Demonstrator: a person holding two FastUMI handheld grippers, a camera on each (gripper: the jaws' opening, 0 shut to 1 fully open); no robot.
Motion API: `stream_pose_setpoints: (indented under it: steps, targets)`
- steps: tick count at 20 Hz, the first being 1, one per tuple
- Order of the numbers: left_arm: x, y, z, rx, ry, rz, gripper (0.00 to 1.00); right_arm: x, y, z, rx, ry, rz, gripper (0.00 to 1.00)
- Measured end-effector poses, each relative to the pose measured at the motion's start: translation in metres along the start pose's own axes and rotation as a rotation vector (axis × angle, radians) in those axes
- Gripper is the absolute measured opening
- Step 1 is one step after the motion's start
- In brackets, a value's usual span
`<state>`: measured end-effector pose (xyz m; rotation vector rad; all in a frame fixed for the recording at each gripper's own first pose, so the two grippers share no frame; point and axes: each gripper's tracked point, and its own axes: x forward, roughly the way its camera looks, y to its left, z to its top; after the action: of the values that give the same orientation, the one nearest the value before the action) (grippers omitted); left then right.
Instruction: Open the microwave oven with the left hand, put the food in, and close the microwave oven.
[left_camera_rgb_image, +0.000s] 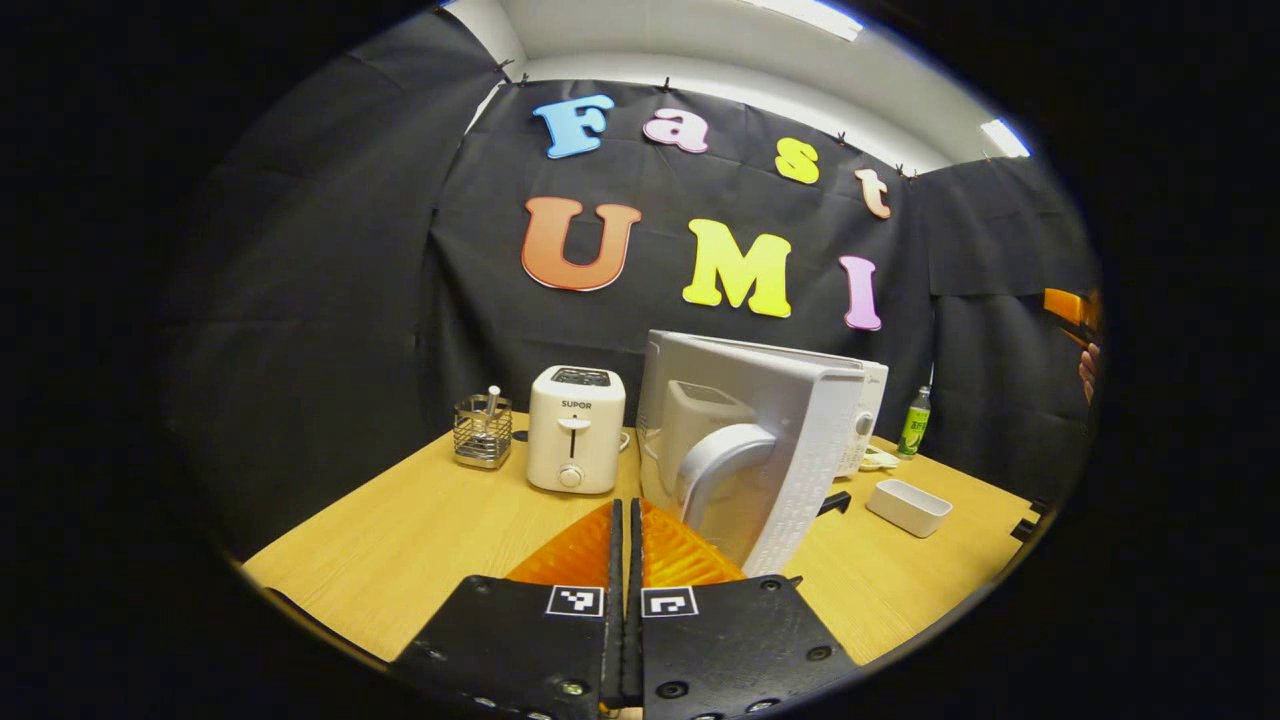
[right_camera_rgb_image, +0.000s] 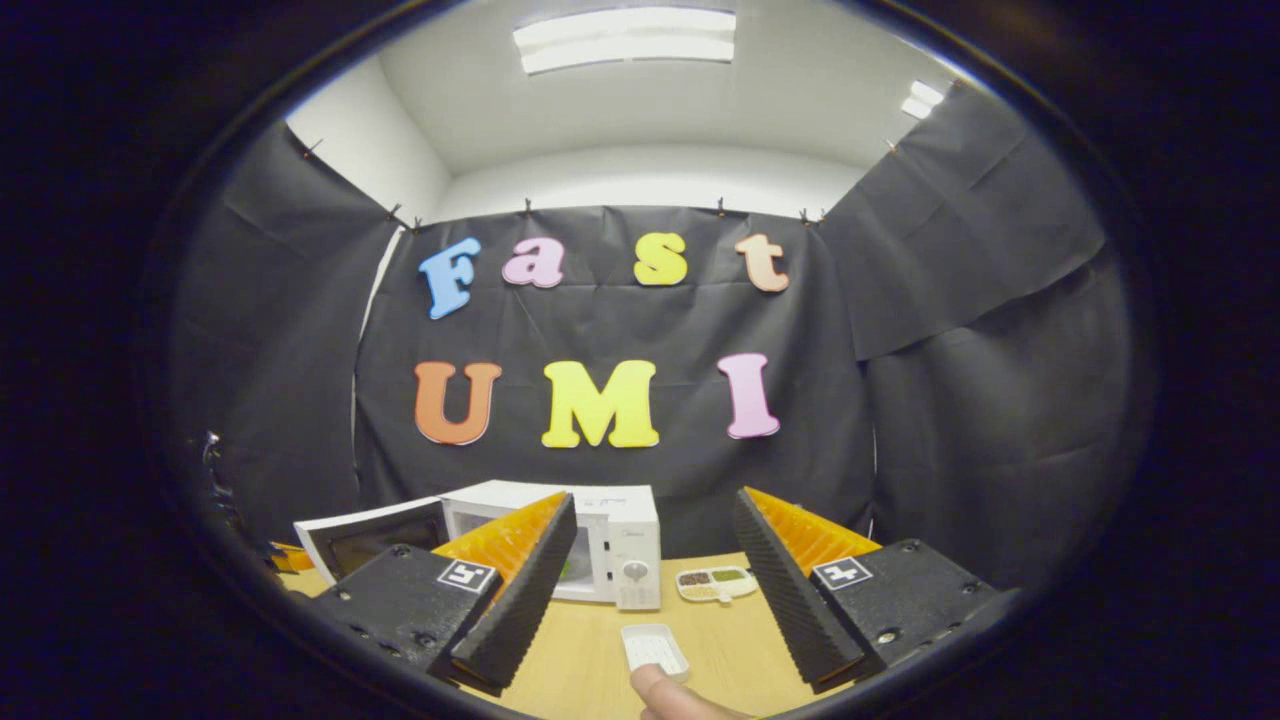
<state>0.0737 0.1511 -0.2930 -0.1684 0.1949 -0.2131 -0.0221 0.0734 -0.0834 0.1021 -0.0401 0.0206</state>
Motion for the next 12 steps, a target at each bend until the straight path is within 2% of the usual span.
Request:
stream_pose_setpoints:
  steps: [1,2,3,4,5,6,7,8,9,11,12]
  targets:
    - [0.004,-0.012,-0.005,0.007,0.009,-0.034,0.00,0.000,0.000,-0.009,-0.001,0.031,0.001,1.00]
    - [0.008,-0.023,-0.006,0.014,0.008,-0.067,0.00,0.001,0.001,-0.016,0.001,0.065,0.015,0.91]
    - [0.010,-0.032,-0.008,0.020,0.004,-0.095,0.00,0.001,0.003,-0.019,0.020,0.087,0.033,0.92]
    - [0.014,-0.042,-0.009,0.021,0.005,-0.121,0.00,0.001,0.003,-0.021,0.047,0.104,0.052,1.00]
    - [0.019,-0.053,-0.010,0.025,0.008,-0.145,0.00,0.002,0.001,-0.024,0.078,0.122,0.060,0.92]
    - [0.024,-0.064,-0.011,0.028,0.002,-0.170,0.00,0.003,-0.005,-0.027,0.104,0.141,0.059,0.91]
    - [0.030,-0.077,-0.012,0.034,0.003,-0.197,0.00,0.003,-0.011,-0.030,0.119,0.152,0.053,1.00]
    - [0.036,-0.091,-0.015,0.037,0.004,-0.225,0.00,0.003,-0.019,-0.028,0.124,0.148,0.038,0.92]
    - [0.043,-0.102,-0.018,0.044,0.012,-0.246,0.00,0.003,-0.027,-0.025,0.124,0.134,0.019,1.00]
    - [0.055,-0.124,-0.019,0.058,0.013,-0.278,0.00,0.001,-0.040,-0.022,0.106,0.115,-0.010,1.00]
    - [0.061,-0.135,-0.018,0.058,0.015,-0.284,0.00,0.000,-0.044,-0.021,0.088,0.106,-0.011,0.91]
